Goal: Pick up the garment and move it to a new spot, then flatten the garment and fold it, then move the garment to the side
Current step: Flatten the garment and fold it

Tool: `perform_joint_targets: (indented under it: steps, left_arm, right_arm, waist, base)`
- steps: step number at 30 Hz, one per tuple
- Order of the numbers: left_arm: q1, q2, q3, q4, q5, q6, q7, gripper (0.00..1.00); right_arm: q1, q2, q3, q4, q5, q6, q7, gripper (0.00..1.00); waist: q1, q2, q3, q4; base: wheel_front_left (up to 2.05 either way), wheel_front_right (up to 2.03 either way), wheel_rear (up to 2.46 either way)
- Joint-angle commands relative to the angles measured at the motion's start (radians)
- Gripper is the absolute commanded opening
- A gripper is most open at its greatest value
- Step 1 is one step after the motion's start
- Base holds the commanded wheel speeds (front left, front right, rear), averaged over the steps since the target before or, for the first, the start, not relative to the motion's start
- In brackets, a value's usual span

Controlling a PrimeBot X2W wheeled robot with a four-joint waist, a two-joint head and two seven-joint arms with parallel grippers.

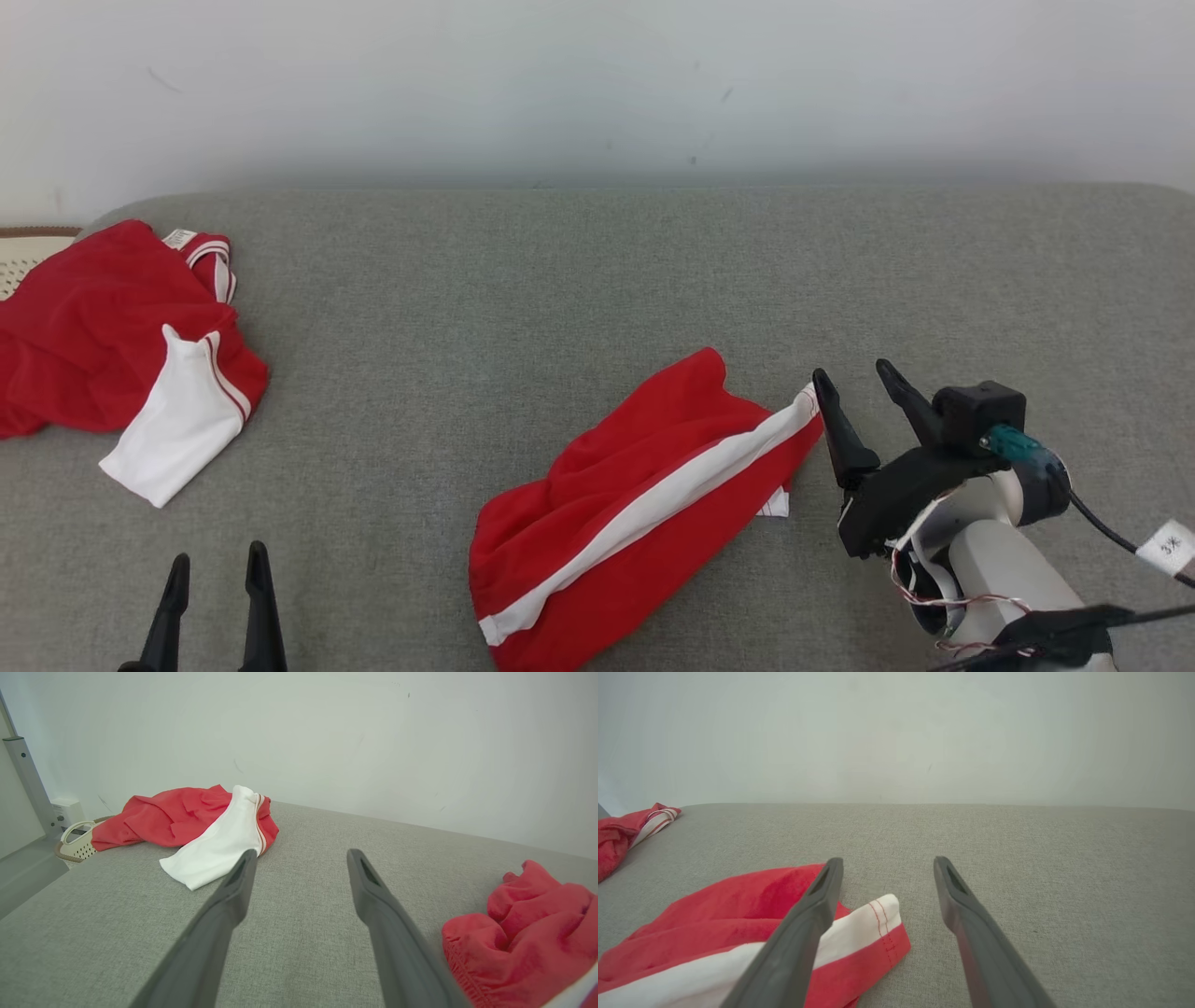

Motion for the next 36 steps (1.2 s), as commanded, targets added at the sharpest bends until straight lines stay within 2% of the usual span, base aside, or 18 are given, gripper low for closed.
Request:
perform_joint_targets:
  steps: [1, 10, 18, 19, 20, 21, 27, 30, 36]
  left_arm:
    - [-0.006, -0.002, -0.001, 0.005, 0.007, -0.002, -0.003, 1.0]
    - [-0.02, -0.008, -0.008, 0.018, 0.009, -0.014, -0.003, 1.0]
    - [-0.022, -0.01, -0.012, 0.025, 0.005, -0.017, -0.003, 1.0]
    - [-0.022, -0.01, -0.013, 0.026, 0.004, -0.016, -0.003, 1.0]
    - [-0.022, -0.01, -0.013, 0.027, 0.004, -0.015, -0.003, 1.0]
    - [-0.023, -0.01, -0.014, 0.028, 0.003, -0.015, -0.003, 1.0]
    - [-0.012, -0.011, -0.014, 0.035, -0.002, -0.008, -0.003, 1.0]
    - [-0.002, -0.011, -0.02, 0.038, -0.005, -0.003, -0.003, 1.0]
    - [0.019, -0.011, -0.031, 0.043, -0.011, 0.0, -0.003, 1.0]
  right_arm:
    - [-0.029, -0.007, 0.016, 0.035, 0.025, 0.001, 0.017, 1.0]
    - [-0.13, -0.031, 0.091, 0.208, 0.111, 0.001, 0.053, 1.0]
    - [-0.167, -0.027, 0.163, 0.352, 0.193, 0.001, 0.075, 1.0]
    - [-0.17, -0.03, 0.173, 0.368, 0.198, 0.001, 0.076, 0.87]
    - [-0.177, -0.033, 0.182, 0.38, 0.204, 0.001, 0.071, 0.25]
    - [-0.183, -0.033, 0.19, 0.389, 0.209, 0.001, 0.064, 0.0]
    - [-0.201, -0.029, 0.229, 0.409, 0.247, 0.001, -0.005, 0.0]
    - [-0.189, -0.023, 0.246, 0.371, 0.291, 0.001, -0.037, 0.0]
    - [-0.126, -0.07, 0.291, 0.243, 0.346, 0.001, -0.077, 0.0]
  waist:
    - [-0.0001, 0.0, 0.005, 0.012]
    - [-0.0001, 0.0, 0.015, 0.053]
    - [-0.0001, 0.0, 0.021, 0.075]
    - [-0.0001, 0.0, 0.022, 0.077]
    - [-0.0001, 0.0, 0.023, 0.078]
    - [-0.0001, 0.0, 0.023, 0.079]
    - [-0.0001, 0.0, 0.014, 0.067]
    - [-0.0001, 0.0, -0.001, 0.053]
    - [-0.0001, 0.0, -0.03, 0.012]
  base:
    - [0.0, 0.0, 0.0]
    - [0.0, 0.0, 0.0]
    - [0.0, 0.0, 0.0]
    - [0.0, 0.0, 0.0]
    - [0.0, 0.0, 0.0]
    - [0.0, 0.0, 0.0]
    - [0.0, 0.0, 0.0]
    - [0.0, 0.0, 0.0]
    - [0.0, 0.0, 0.0]
